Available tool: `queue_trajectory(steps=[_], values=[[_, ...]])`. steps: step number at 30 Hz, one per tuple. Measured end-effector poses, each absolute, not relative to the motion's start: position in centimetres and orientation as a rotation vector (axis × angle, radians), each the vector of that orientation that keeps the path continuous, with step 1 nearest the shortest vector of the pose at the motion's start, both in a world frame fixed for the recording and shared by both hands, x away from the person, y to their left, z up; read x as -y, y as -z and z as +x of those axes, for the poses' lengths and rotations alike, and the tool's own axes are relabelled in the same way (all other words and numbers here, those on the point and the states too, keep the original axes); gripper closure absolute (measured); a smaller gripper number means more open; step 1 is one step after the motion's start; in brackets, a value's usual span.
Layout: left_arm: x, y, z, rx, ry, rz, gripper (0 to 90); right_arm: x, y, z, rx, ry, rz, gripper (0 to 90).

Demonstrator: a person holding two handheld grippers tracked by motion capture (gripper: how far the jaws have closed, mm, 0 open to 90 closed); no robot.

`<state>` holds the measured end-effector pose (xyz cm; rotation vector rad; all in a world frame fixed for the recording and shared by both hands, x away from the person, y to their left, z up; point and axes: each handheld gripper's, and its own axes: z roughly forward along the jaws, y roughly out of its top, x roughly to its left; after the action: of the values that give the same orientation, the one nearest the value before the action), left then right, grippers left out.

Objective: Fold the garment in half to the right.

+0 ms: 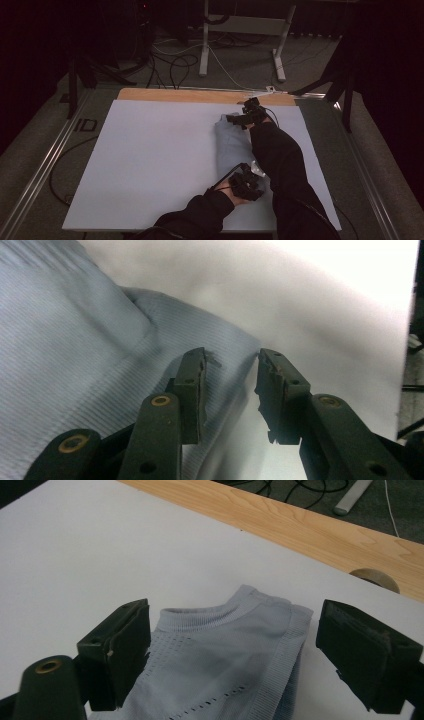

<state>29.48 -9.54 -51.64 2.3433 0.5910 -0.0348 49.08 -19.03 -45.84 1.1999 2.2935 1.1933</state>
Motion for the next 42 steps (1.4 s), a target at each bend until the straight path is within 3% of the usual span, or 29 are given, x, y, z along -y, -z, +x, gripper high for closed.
queue_trajectory(steps=[5,14,18,21,24,26,33,35,42], values=[[9.0,51.1,29.0,-0.553,0.106,2.305,62.9,19.3,45.7,49.0,-2.290,-1.199,1.200,14.3],[4.6,48.9,28.2,-0.469,0.093,2.209,46.2,19.9,46.1,49.2,-2.273,-1.173,1.223,12.7],[1.7,48.3,28.3,-0.469,0.095,2.137,34.1,20.1,46.6,49.5,-2.291,-1.164,1.245,13.4],[-0.6,48.1,28.3,-0.459,0.054,2.104,16.2,20.2,46.9,49.8,-2.287,-1.176,1.266,13.4],[-2.8,47.8,28.5,-0.480,0.075,2.043,12.4,20.2,47.3,50.4,-2.294,-1.152,1.282,13.6],[-4.2,47.8,28.5,-0.492,0.048,2.008,1.7,20.0,47.5,50.7,-2.300,-1.143,1.297,15.0],[-10.0,47.4,27.7,-0.539,-0.076,1.951,0.3,19.7,48.5,51.9,-2.332,-1.059,1.321,31.4],[-11.7,47.7,27.3,-0.547,-0.104,1.940,0.3,19.6,49.0,51.9,-2.333,-1.011,1.329,40.0],[-15.9,49.8,26.4,-0.636,-0.147,1.894,0.4,19.9,51.1,52.0,-2.388,-0.929,1.378,47.8]])
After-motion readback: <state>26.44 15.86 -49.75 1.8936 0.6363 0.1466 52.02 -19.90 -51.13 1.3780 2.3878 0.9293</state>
